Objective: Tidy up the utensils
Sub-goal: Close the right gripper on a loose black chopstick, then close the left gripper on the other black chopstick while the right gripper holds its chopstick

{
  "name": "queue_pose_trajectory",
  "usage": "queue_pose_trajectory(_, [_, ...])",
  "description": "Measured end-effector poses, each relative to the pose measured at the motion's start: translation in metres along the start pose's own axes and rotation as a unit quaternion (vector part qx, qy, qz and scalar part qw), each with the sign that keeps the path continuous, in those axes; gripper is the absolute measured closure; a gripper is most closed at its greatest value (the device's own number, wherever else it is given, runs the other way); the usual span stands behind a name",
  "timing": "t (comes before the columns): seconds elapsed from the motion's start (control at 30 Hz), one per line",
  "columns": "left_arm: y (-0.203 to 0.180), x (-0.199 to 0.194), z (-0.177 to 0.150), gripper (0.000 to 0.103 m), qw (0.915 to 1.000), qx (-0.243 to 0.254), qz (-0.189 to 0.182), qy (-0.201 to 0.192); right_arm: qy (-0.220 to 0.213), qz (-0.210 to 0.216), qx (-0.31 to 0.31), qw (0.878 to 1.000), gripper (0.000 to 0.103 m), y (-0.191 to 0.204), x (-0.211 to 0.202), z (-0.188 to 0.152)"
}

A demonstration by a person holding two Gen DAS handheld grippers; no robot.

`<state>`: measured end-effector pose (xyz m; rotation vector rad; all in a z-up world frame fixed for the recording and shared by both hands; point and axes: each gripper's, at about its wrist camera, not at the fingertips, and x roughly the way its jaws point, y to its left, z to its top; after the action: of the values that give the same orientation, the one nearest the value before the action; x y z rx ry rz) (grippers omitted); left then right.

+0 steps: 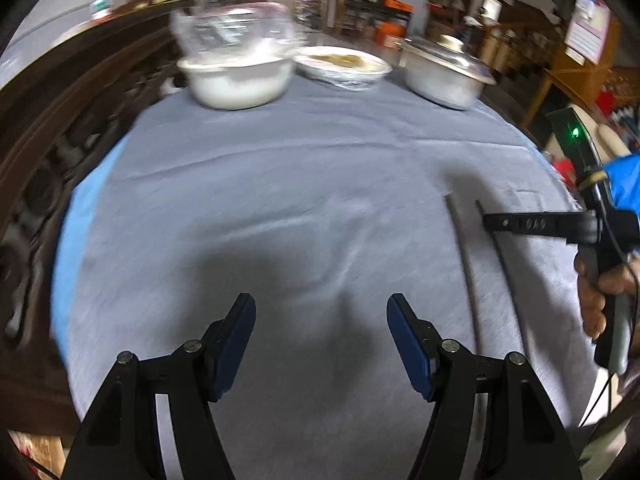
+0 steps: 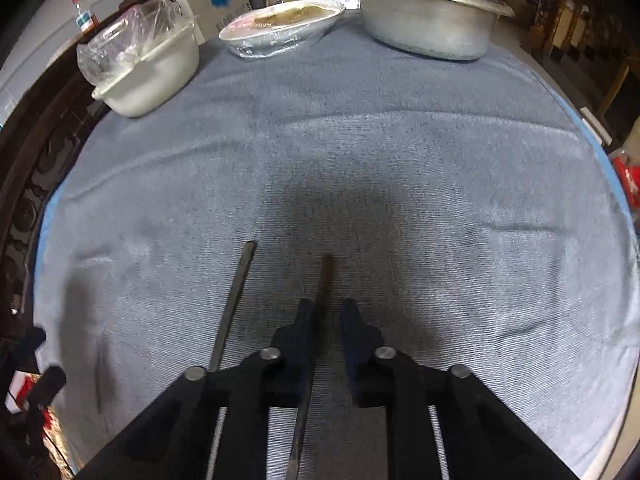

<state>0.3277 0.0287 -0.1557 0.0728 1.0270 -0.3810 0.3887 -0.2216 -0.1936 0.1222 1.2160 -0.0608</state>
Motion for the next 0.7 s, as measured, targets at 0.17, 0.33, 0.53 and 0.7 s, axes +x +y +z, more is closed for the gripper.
queue_pose_trajectory(0.17, [-0.028,0.024,0.035,0.034,0.9987,0.024,-0.041,0.019,-0.001,0.006,-0.006,1.000,0.096,-0.012,-0.003,-0.003])
queue_pose_trajectory(0.33, [-0.054,0.041,0.057,0.040,0.9960,0.047,-0.072,0.026,-0.006,0.010,0.009,1.000,0.096,-0.035,-0.008,-0.013])
queue_pose_trajectory(0.53, [-0.088,0.070,0.073,0.050,0.9908,0.087,-0.086,0.057,-0.007,0.033,0.025,0.999,0.095,-0.061,-0.015,-0.024])
queue_pose_trajectory(0.7, [-0.115,0.092,0.077,0.053,0.9851,0.119,-0.093,0.082,-0.008,0.051,0.029,0.998,0.095,-0.071,-0.018,-0.027])
